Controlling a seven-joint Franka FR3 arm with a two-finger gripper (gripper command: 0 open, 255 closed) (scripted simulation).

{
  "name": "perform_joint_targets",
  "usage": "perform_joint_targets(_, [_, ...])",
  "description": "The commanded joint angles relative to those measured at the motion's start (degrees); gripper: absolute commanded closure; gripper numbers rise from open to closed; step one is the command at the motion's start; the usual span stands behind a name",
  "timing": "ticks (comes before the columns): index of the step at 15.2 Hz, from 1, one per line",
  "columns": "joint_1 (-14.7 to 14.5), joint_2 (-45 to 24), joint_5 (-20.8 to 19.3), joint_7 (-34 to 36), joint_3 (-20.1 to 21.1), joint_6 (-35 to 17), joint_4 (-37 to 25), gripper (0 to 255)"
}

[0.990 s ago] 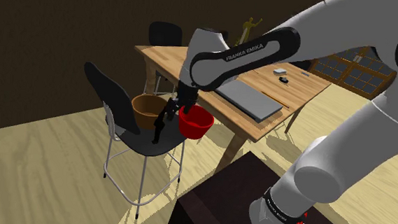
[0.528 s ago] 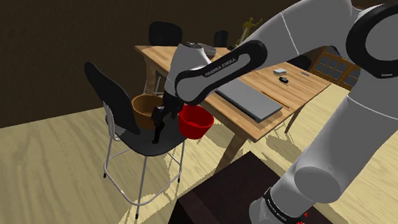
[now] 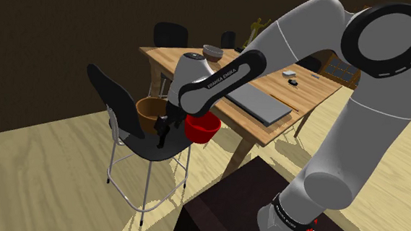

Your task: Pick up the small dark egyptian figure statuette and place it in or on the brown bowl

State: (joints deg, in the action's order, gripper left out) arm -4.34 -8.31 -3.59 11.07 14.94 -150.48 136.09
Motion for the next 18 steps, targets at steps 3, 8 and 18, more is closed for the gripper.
perform_joint_targets(3, [0.0,-0.1,0.0,0.0,0.0,-0.1,0.0,0])
perform_joint_targets(8, [0.0,-0.1,0.0,0.0,0.0,-0.1,0.0,255])
perform_joint_targets(18, [0.2,2.6,1.4,-1.0,0.4,2.9,-0.5,255])
